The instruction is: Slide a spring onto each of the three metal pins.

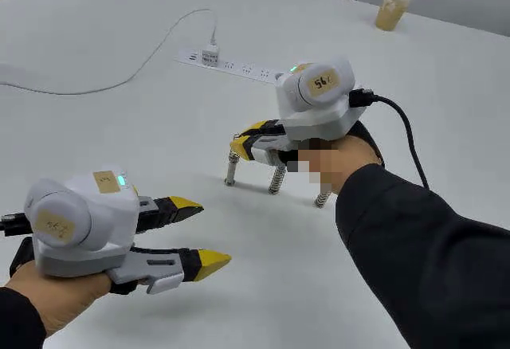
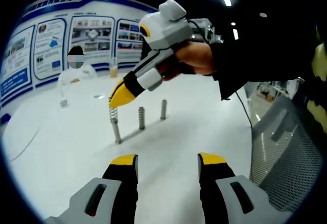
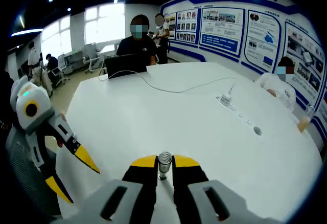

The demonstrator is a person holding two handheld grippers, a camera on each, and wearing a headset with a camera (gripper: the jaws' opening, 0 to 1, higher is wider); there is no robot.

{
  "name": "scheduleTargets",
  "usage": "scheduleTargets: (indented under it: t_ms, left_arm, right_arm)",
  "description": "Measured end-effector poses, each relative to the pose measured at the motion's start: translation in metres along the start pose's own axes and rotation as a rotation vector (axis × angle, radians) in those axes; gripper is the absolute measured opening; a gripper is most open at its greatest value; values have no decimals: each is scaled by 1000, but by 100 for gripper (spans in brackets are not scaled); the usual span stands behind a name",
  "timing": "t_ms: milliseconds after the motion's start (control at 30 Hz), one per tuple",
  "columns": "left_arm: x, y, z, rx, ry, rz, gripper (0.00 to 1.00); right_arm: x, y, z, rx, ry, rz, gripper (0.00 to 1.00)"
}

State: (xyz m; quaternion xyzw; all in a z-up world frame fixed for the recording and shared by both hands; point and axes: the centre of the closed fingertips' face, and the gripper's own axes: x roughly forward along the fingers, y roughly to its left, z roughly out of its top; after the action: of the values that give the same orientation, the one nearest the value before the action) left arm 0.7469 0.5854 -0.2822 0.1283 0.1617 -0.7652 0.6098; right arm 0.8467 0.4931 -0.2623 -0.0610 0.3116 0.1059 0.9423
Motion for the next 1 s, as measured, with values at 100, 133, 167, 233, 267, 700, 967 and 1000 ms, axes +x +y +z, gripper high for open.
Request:
scheduleTargets:
  t_ms: [100, 133, 167, 233, 267, 700, 967, 1000]
  left_arm:
    - [0, 0, 0, 0, 0, 1, 48]
    - [0, 0, 0, -1, 0, 1, 48]
    - [0, 0, 0, -2, 0, 1, 48]
    - [0, 0, -1, -3, 1, 1, 48]
    - [0, 0, -1, -3, 2, 0, 48]
    - [-1, 6, -6, -7, 5, 4, 48]
    - [-1, 8, -8, -8, 6, 6, 48]
    - [-1, 8, -8, -8, 6, 6, 48]
  right_arm:
    - [4, 2, -6, -1, 12, 3, 12]
    - [5, 2, -8, 0, 14, 3, 12]
    - [6, 2, -9, -1, 16, 3, 12]
    - [7, 3, -13, 1, 26, 6, 12]
    - [10, 3, -16, 1, 29, 5, 12]
    - [19, 7, -33, -9, 69, -14, 12]
    - [21, 9, -42, -8, 98, -19, 12]
    - [21, 9, -43, -7, 99, -19, 12]
